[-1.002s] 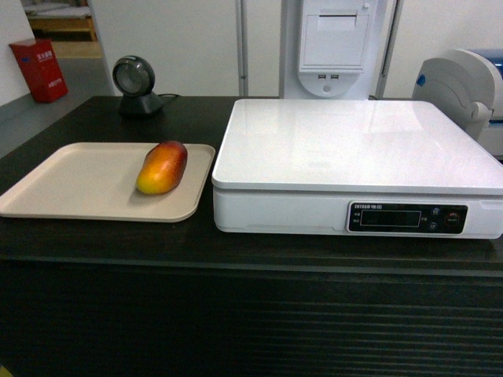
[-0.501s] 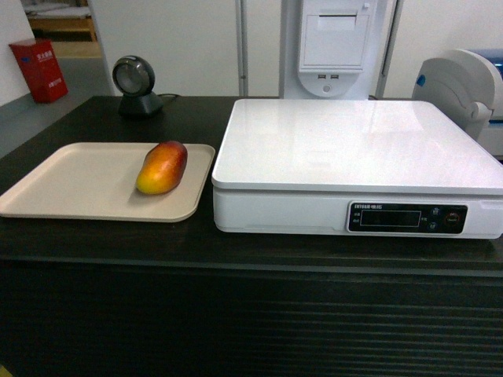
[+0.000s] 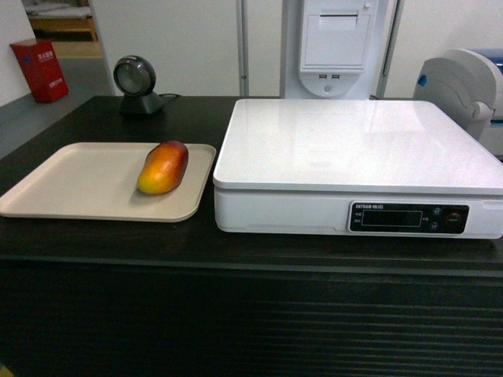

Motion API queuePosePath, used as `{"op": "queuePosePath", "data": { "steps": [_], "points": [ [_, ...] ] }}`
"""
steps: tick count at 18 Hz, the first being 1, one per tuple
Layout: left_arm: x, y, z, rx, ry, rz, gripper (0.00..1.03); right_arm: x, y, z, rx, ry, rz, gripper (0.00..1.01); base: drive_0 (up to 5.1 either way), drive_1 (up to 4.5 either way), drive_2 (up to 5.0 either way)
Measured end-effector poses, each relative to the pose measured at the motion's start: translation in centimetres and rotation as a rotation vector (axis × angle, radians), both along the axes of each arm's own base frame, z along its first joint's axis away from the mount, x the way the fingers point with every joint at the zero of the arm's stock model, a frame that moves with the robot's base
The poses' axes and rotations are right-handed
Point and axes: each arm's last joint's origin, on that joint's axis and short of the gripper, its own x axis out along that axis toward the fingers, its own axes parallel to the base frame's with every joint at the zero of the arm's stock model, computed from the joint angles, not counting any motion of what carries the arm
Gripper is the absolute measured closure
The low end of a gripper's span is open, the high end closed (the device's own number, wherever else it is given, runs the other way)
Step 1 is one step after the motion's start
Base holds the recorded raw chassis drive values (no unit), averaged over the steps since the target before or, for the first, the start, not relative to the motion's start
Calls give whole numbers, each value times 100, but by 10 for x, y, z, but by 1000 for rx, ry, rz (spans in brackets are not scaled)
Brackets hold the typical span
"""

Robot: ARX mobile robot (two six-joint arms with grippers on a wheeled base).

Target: Place dark red mango on scale at checkout

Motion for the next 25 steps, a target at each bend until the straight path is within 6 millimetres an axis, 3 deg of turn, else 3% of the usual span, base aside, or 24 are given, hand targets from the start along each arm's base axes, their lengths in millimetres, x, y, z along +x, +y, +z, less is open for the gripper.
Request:
{"op": "queuePosePath", "data": {
  "steps": [4, 9, 19, 20, 21, 23, 25],
  "points": [
    [67, 10, 13, 29, -40, -80, 5, 0, 0, 0, 0, 0, 0, 3, 0, 0, 0],
    [112, 19, 16, 64, -22, -145, 5, 0, 0, 0, 0, 0, 0, 3, 0, 0, 0],
    [220, 28, -15, 80, 158, -270, 5, 0, 0, 0, 0, 0, 0, 3, 0, 0, 0],
    [279, 21, -32, 79, 224, -338, 5, 0, 0, 0, 0, 0, 0, 3, 0, 0, 0],
    [318, 16, -52, 63, 275, -377, 5, 0, 0, 0, 0, 0, 0, 3, 0, 0, 0],
    [358, 2, -77, 11, 353, -434, 5, 0, 0, 0, 0, 0, 0, 3, 0, 0, 0],
    [368, 0, -82, -8, 387, -447, 5, 0, 0, 0, 0, 0, 0, 3, 0, 0, 0]
  ]
}}
